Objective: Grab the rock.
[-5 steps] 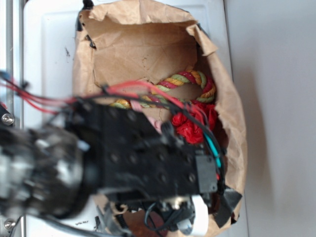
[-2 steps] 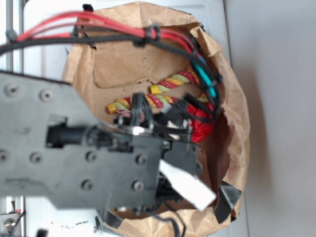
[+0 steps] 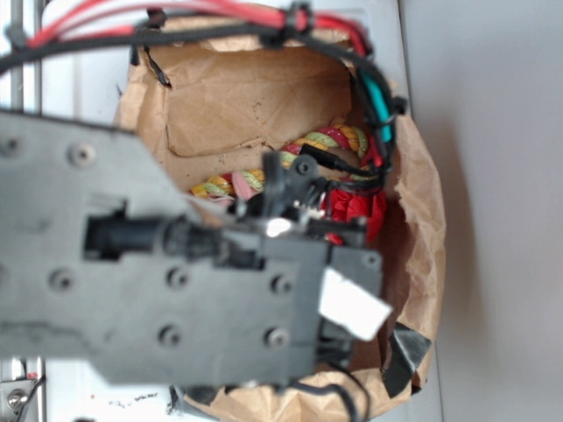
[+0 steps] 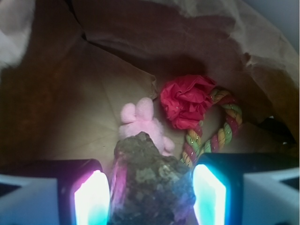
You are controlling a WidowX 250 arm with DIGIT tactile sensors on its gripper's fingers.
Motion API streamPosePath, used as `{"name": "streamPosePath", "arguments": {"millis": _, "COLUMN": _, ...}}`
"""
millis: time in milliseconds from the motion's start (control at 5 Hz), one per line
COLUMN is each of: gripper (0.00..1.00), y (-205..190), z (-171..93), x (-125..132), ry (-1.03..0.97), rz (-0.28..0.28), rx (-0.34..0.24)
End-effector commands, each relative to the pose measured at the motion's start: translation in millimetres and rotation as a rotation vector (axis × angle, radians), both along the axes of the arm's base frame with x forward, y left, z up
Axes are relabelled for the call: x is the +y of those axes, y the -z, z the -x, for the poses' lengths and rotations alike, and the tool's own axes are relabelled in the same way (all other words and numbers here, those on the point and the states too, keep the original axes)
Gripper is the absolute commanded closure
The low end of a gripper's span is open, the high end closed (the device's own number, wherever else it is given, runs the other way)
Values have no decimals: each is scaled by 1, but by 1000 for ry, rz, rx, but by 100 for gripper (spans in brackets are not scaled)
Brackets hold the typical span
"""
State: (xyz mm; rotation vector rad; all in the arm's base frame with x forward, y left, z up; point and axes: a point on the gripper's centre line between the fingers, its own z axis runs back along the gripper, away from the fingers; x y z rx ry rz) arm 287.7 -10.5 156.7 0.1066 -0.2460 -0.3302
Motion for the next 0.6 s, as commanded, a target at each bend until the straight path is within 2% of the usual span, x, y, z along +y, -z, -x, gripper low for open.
{"name": "streamPosePath", "arguments": {"millis": 0, "gripper": 100, "y": -42, "z": 6, "x": 24, "ry": -75, "rz": 174, "rx": -43}}
{"name": "streamPosePath", "arguments": {"millis": 200, "gripper": 100, "y": -56, "z": 8, "x": 29, "ry": -29, "rz": 174, "rx": -83}}
{"name": "streamPosePath", "arguments": {"millis": 400, "gripper": 100, "y": -59, "z": 9, "x": 26, "ry": 8, "rz": 179, "rx": -91}}
